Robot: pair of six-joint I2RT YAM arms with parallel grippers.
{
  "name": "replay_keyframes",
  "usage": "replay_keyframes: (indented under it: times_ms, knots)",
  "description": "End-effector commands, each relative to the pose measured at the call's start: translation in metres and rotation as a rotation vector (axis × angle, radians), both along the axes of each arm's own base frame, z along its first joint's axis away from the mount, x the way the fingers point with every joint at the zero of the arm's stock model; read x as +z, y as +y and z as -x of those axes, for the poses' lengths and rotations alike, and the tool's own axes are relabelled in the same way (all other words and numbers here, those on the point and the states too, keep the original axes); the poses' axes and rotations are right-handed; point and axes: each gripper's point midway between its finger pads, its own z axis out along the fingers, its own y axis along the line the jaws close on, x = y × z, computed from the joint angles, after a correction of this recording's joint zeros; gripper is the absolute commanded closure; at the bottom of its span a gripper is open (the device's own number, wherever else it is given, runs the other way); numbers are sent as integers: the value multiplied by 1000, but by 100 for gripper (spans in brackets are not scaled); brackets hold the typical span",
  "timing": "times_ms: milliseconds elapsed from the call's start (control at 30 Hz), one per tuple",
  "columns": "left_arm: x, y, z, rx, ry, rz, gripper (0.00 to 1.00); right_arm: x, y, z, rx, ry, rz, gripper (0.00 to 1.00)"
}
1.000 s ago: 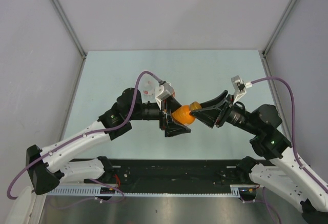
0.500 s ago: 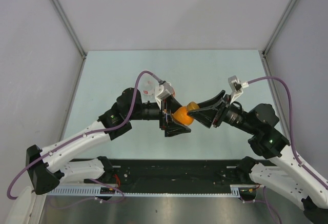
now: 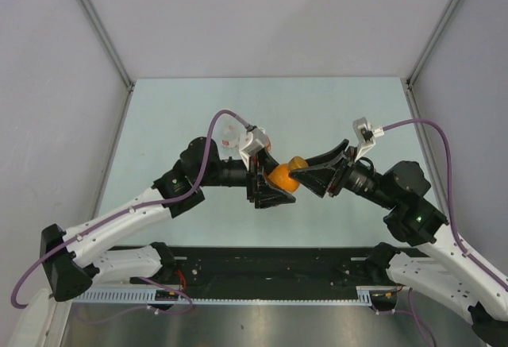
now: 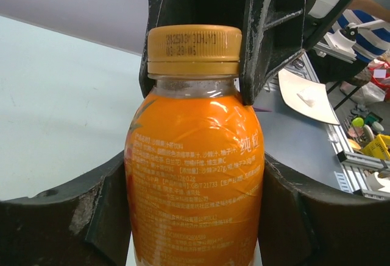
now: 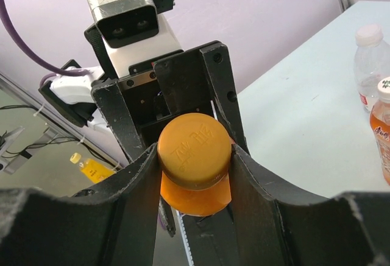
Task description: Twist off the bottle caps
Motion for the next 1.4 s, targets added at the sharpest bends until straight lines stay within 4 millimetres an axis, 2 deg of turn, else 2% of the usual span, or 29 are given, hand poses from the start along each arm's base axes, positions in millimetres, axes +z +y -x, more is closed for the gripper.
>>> replay_keyframes:
  times_ms: [0, 33, 100, 200, 233, 300, 367, 400, 433, 533, 600, 633, 800, 1067, 1367]
  knots:
    - [21, 3, -4, 34, -68, 72, 57, 19, -2, 13, 36, -30, -32, 55]
    - [20, 3, -4, 37, -73, 71, 58, 19, -3, 12, 28, -23, -36, 42]
    - [18, 4, -8, 62, -77, 57, 59, 24, -9, 10, -4, -14, -59, 23]
    - [10, 6, -21, 132, -98, 23, 71, 37, -22, 5, -81, -12, -111, 12]
    - [4, 7, -24, 151, -94, -4, 87, 40, -26, 4, -102, -9, -121, 11]
    - [1, 8, -33, 206, -119, -30, 100, 52, -37, -1, -165, -9, -159, 7]
    - [-6, 9, -38, 241, -121, -64, 100, 47, -42, -8, -214, 30, -143, 6]
    - [-8, 8, -37, 243, -138, -71, 100, 51, -44, -9, -226, 37, -149, 6]
    - [-10, 9, -46, 298, -141, -83, 100, 52, -45, -11, -238, 52, -156, 6]
    - [-15, 10, -55, 379, -176, -99, 100, 49, -46, -23, -288, 111, -138, 6]
    - [-19, 11, -59, 436, -212, -109, 100, 40, -45, -33, -333, 165, -101, 8]
    - [-16, 16, -70, 521, -232, -106, 100, 31, -44, -37, -354, 205, -80, 9]
    - [-13, 17, -76, 688, -371, -126, 100, 16, -44, -49, -411, 282, -47, 13]
    - [-9, 19, -78, 760, -405, -105, 100, 3, -36, -53, -418, 322, -1, 23]
    - [-15, 10, -78, 743, -411, -128, 100, 7, -27, -53, -398, 298, 0, 27]
